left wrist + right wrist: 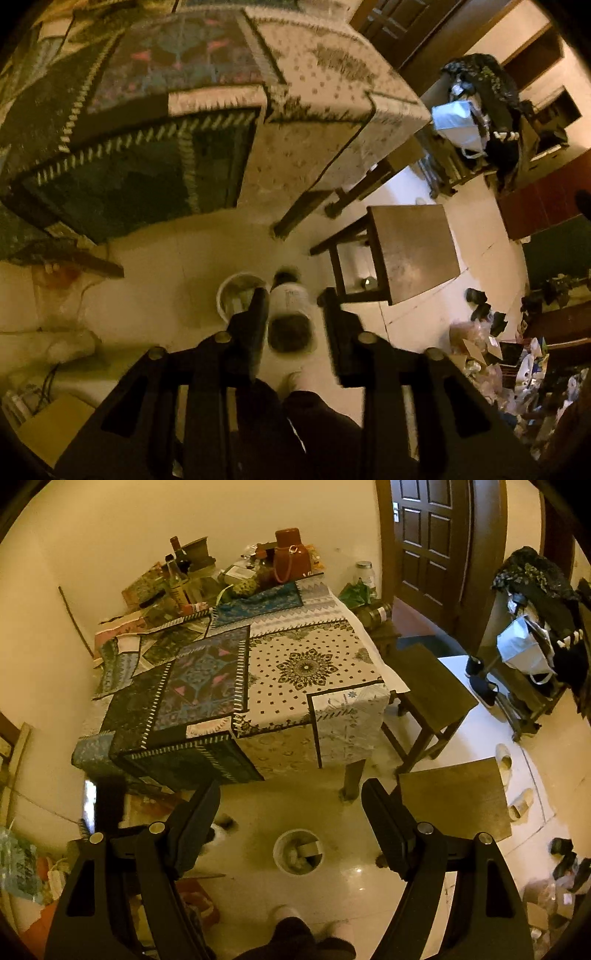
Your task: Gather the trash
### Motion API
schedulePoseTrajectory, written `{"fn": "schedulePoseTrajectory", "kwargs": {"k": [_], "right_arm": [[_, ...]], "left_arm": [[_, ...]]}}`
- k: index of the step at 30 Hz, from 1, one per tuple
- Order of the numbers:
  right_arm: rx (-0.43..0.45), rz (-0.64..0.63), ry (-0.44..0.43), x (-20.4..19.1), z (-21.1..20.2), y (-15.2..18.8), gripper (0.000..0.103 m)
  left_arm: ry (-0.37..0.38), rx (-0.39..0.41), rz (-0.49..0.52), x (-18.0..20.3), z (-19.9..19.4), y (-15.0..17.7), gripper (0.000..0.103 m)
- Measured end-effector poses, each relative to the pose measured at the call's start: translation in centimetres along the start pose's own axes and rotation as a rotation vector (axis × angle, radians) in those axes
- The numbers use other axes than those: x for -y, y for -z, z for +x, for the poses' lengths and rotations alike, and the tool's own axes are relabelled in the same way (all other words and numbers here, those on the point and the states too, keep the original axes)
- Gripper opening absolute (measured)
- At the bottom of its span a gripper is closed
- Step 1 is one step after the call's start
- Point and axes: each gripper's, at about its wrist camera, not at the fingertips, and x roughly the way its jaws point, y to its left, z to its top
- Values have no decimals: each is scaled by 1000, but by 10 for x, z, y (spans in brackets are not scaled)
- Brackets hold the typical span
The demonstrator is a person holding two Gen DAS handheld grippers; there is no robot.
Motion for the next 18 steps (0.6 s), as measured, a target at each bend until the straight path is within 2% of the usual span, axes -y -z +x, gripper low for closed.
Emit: {"fn": "schedulePoseTrajectory", "kwargs": {"k": [1, 4, 8, 12, 18], "right_arm": [[9, -6, -16, 2, -4, 0, 76], [28, -41, -51, 5, -16, 2, 76], [61, -123, -75, 9, -44, 9, 76], [125, -194, -95, 13, -83, 18, 76], [237, -254, -157, 15, -141, 30, 76]], "left_arm": [[-18, -5, -6, 1, 0, 0, 45], [-75, 29, -18, 9, -13, 6, 45], [-119, 129, -51, 26, -52, 20, 45], [-121, 269, -74, 56, -107, 43, 45], [-171, 513, -16, 120, -194, 80, 48]]}}
